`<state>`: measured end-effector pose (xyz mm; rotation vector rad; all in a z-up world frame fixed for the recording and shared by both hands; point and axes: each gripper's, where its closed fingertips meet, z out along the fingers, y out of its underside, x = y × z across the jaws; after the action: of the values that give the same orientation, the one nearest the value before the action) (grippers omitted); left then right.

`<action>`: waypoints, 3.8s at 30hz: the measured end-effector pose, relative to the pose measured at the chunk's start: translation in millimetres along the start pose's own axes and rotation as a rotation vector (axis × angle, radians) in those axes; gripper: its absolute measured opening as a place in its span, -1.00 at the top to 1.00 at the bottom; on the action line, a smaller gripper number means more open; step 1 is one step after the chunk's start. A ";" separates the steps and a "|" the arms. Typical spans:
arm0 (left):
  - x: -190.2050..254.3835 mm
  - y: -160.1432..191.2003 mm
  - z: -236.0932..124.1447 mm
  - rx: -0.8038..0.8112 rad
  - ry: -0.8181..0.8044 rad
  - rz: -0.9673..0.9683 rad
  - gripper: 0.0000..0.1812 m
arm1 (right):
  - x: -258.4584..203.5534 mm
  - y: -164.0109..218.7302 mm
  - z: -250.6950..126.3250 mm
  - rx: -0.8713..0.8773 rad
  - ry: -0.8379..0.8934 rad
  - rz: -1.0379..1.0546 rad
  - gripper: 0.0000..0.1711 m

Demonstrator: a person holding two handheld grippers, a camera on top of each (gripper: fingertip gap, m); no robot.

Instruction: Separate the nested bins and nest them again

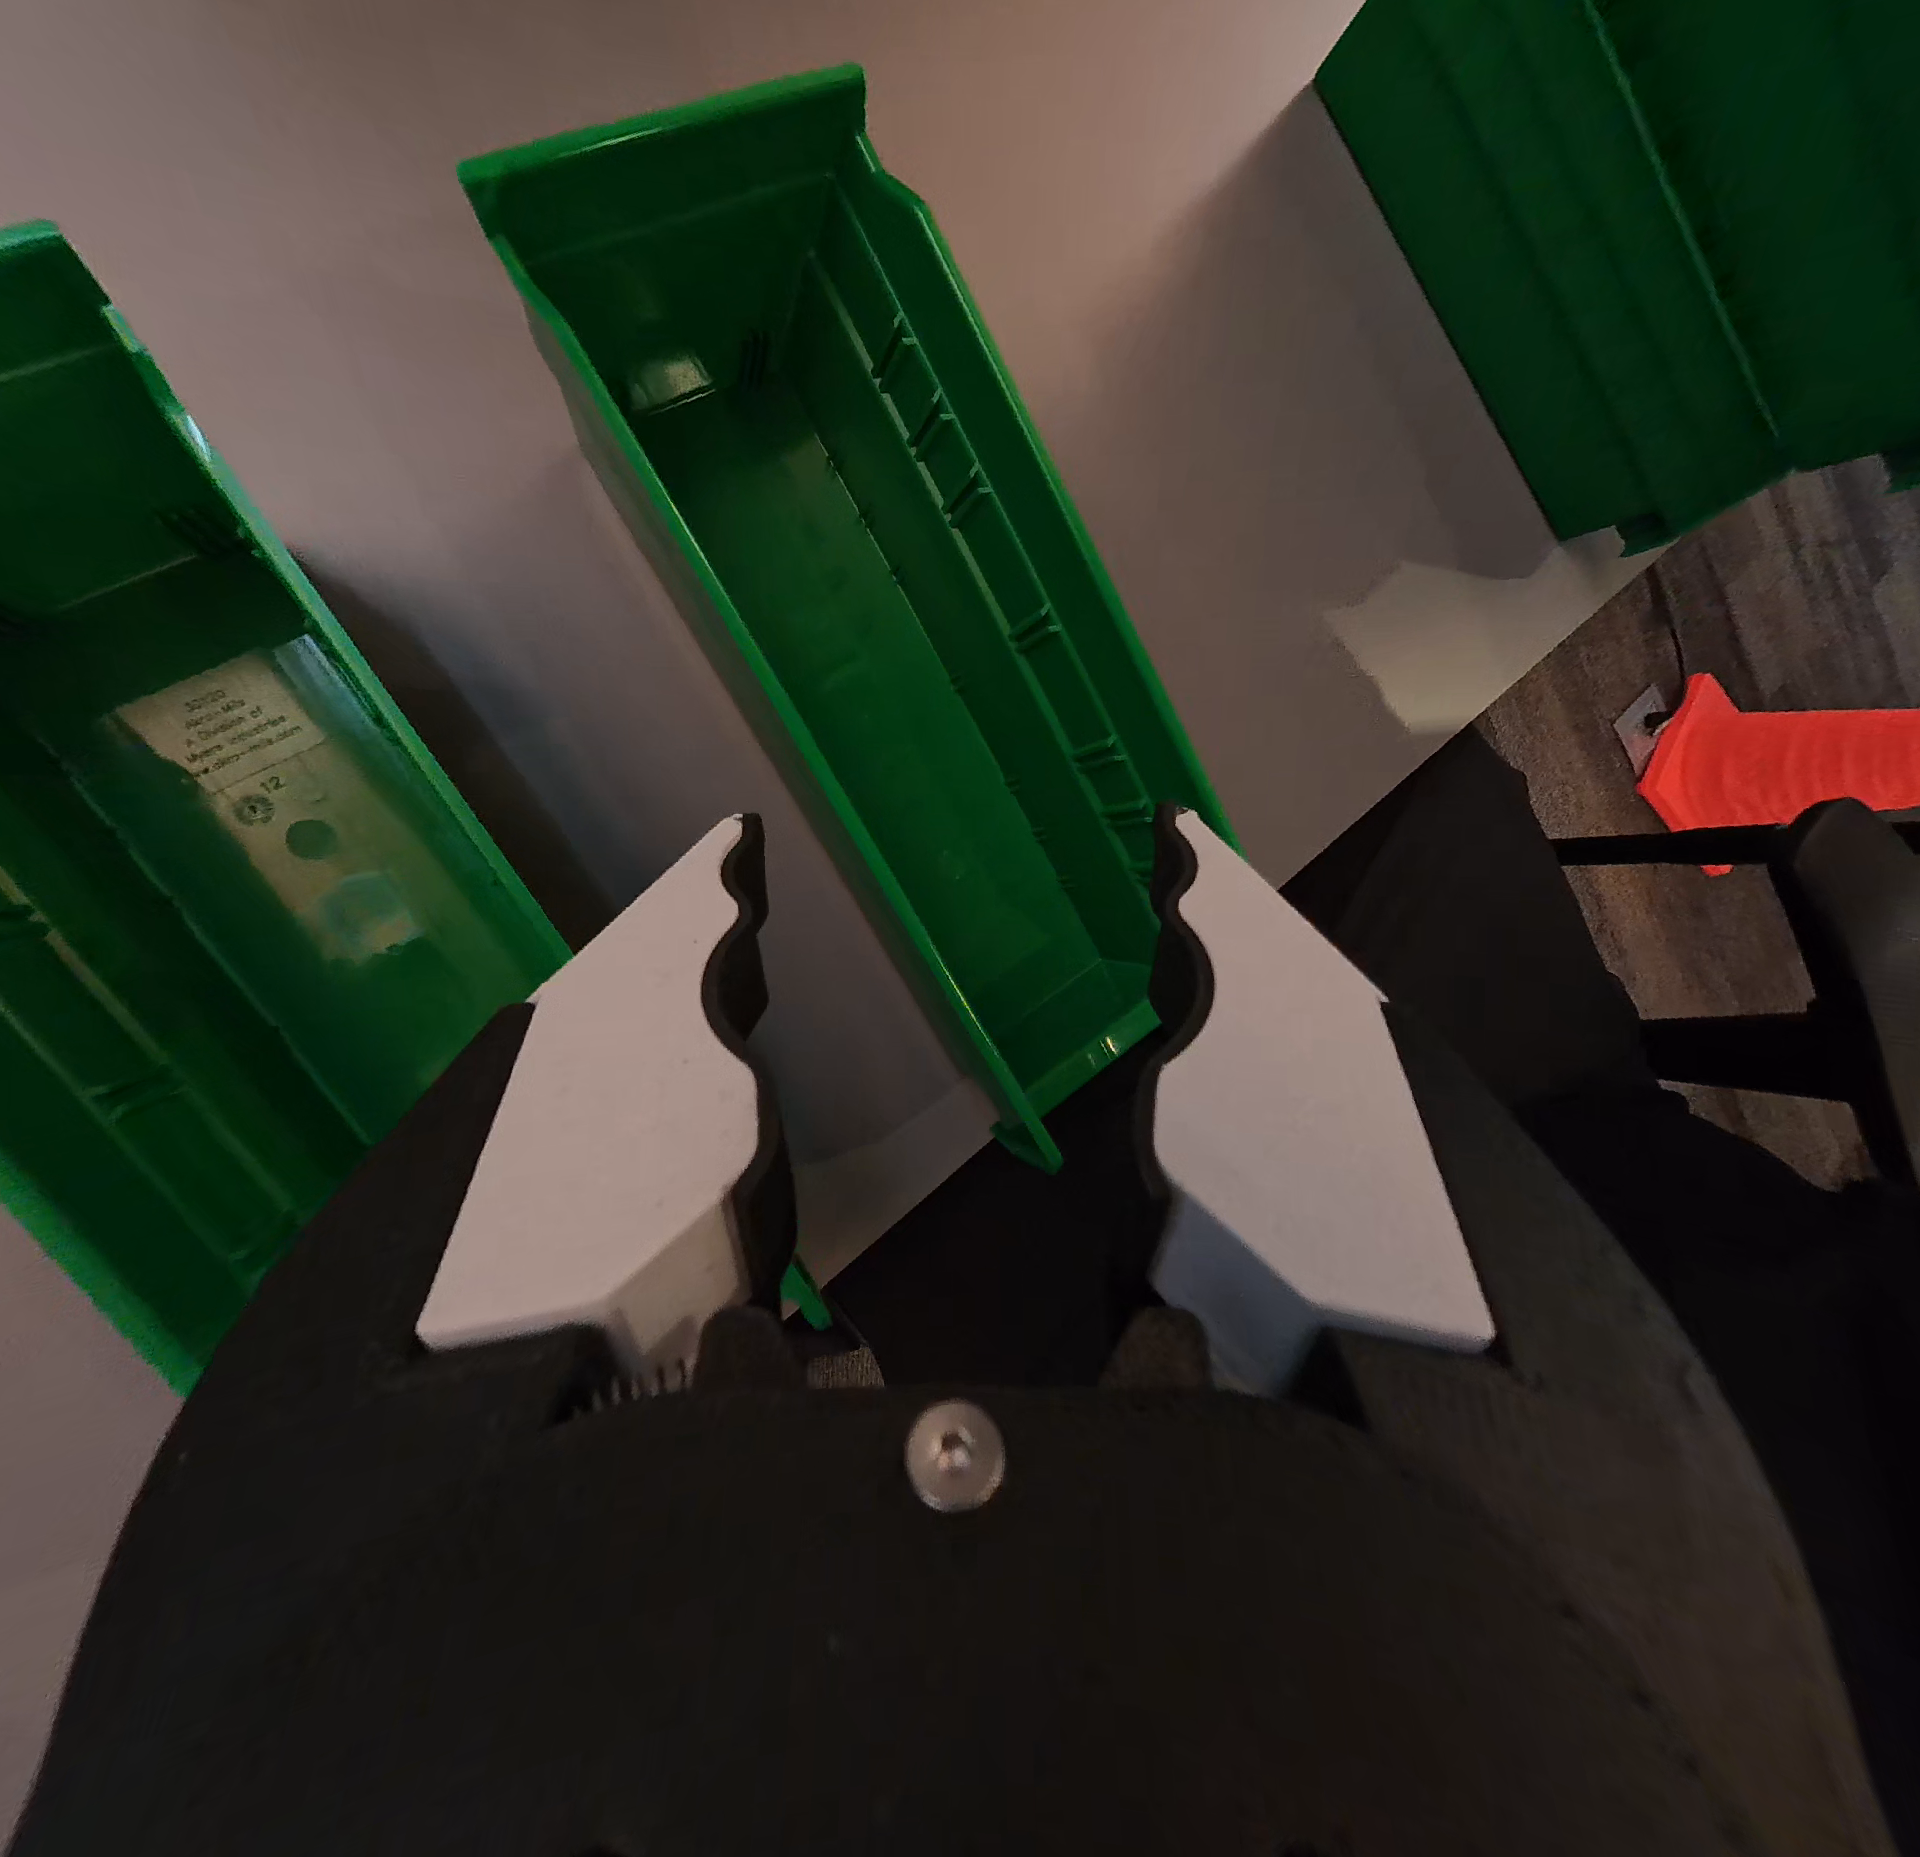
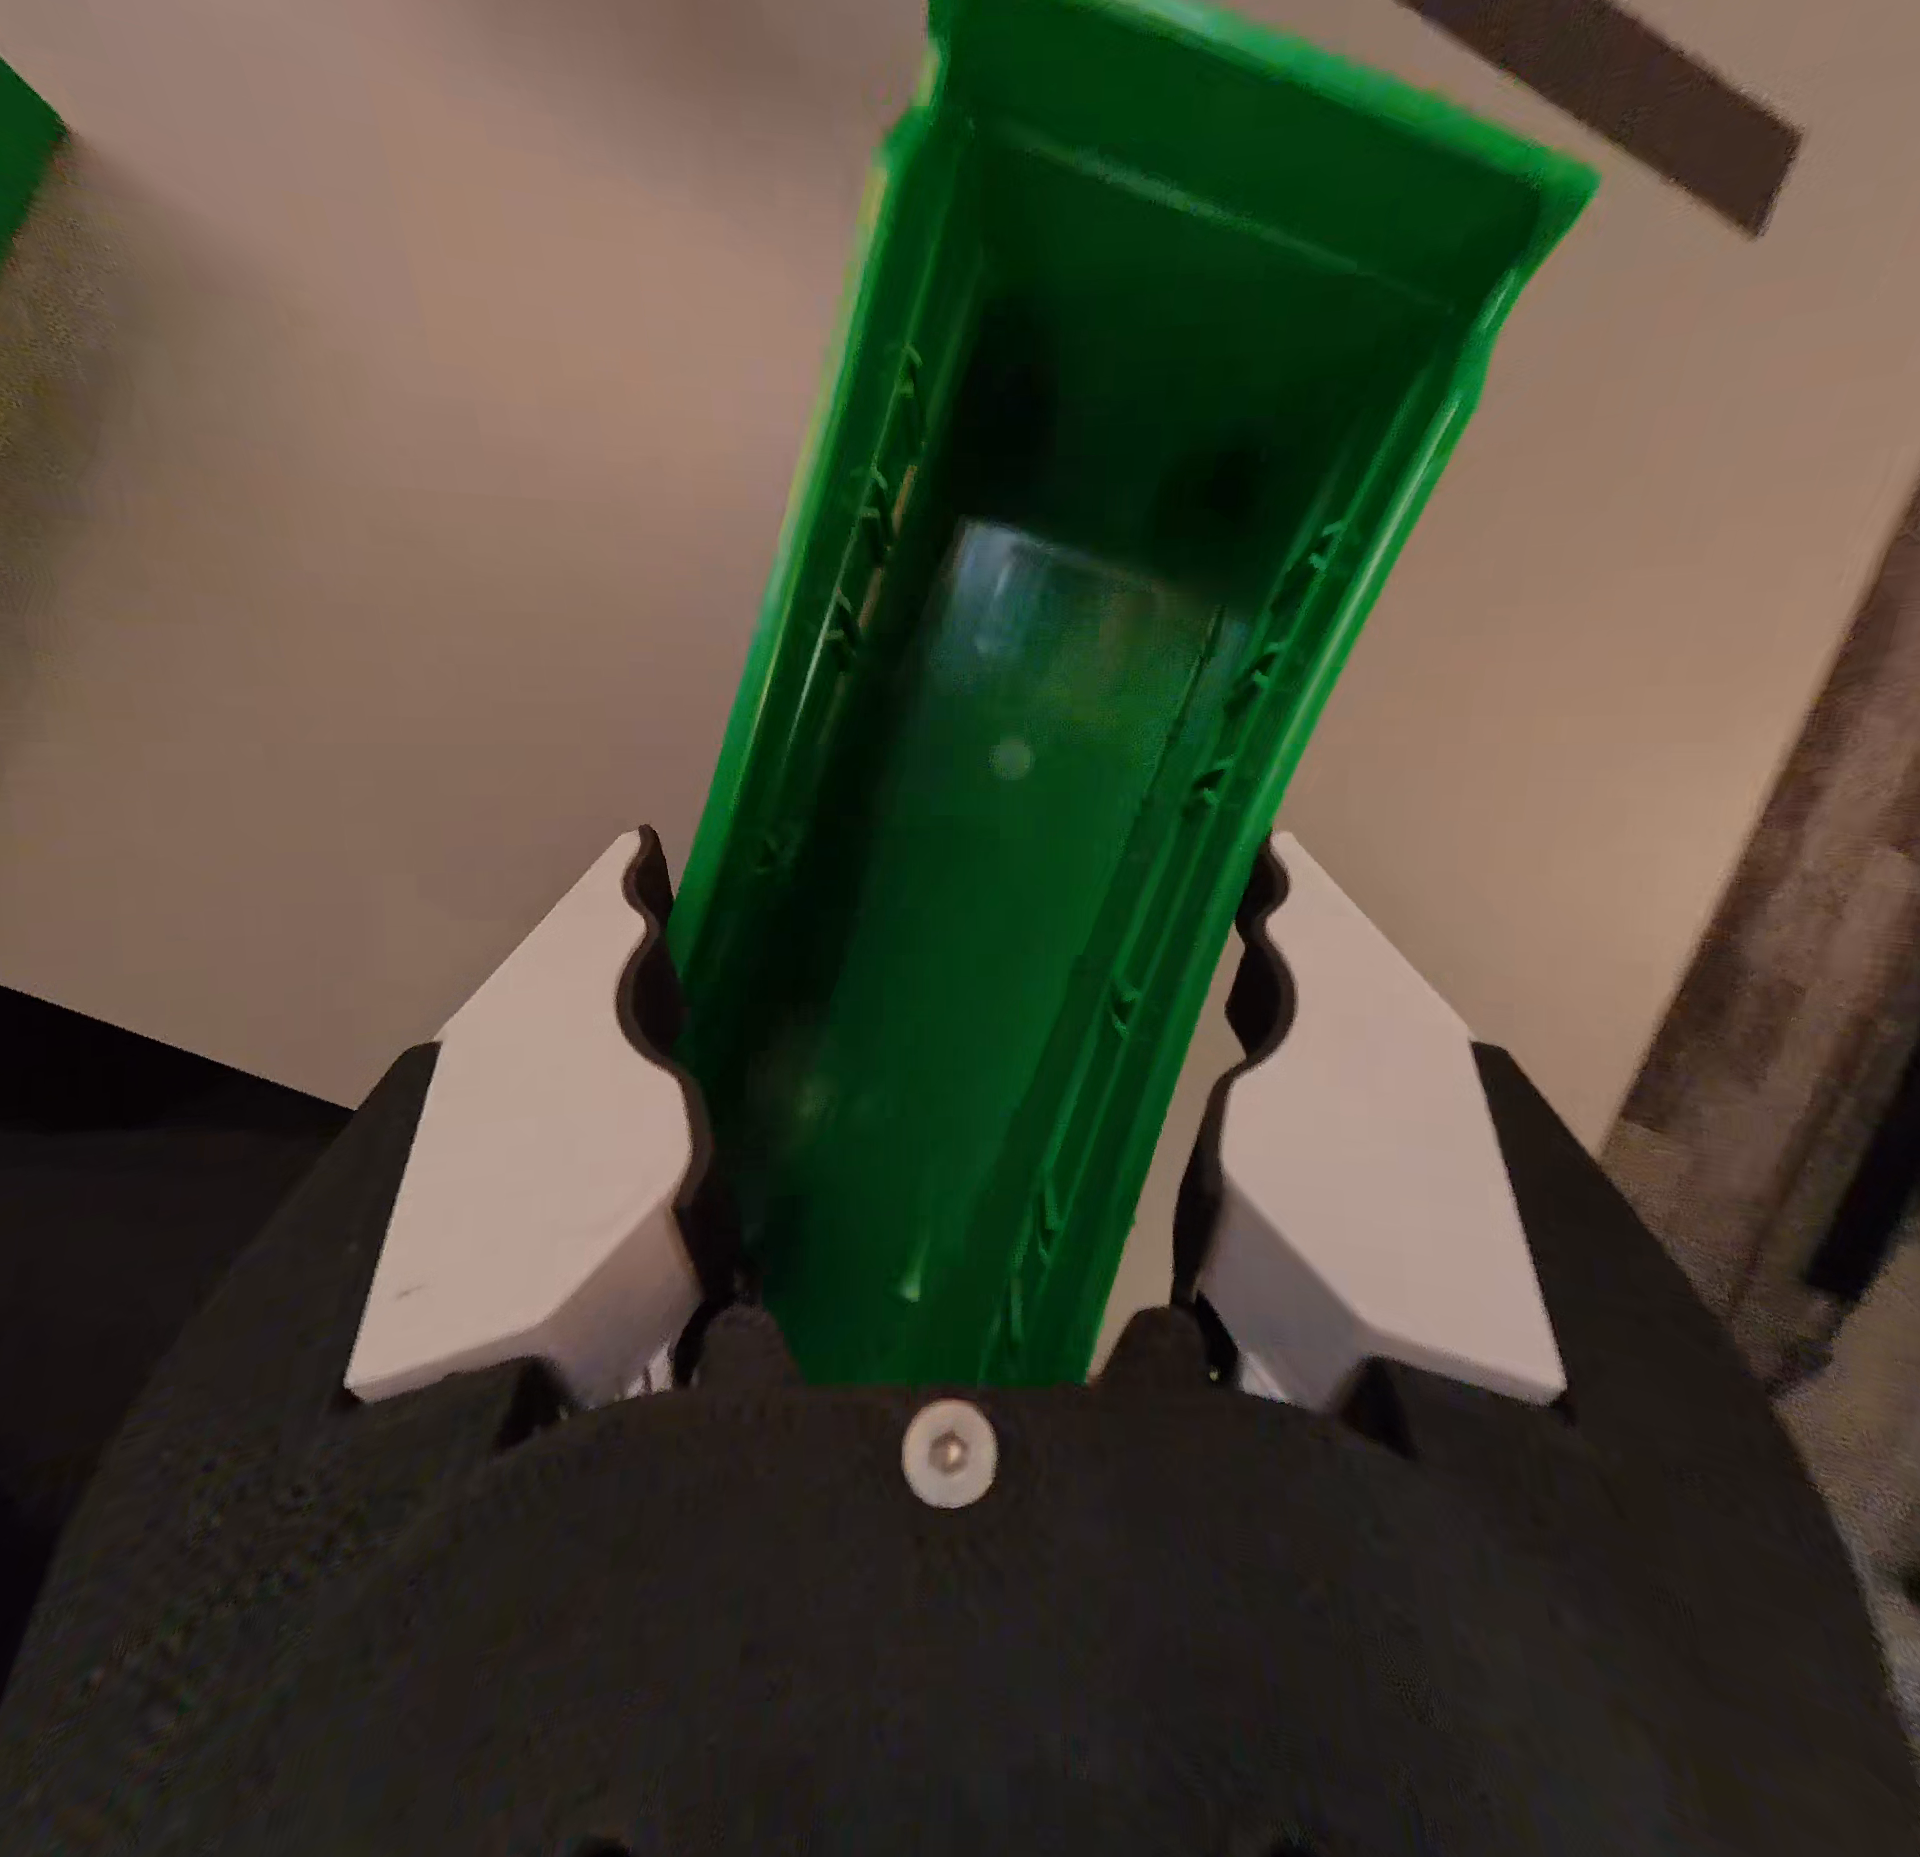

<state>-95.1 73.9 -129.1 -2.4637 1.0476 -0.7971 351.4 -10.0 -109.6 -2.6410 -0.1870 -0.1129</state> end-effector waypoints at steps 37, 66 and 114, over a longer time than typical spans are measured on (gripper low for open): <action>-4.7 3.0 9.9 -0.025 -0.006 -0.014 0.19 | -131.6 -64.9 -14.5 0.287 -0.202 -0.077 -0.42; -14.1 0.5 -18.1 0.045 -0.005 -0.026 0.19 | -229.6 -63.6 98.4 -0.024 -0.147 -0.449 -0.03; -8.3 2.2 -5.2 0.007 -0.009 -0.007 0.20 | -0.1 21.8 16.2 0.010 -0.111 0.199 -0.32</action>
<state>-104.2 78.2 -129.2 -2.4641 1.0325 -0.7902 355.4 -21.3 -134.0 -2.6404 0.0389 0.1010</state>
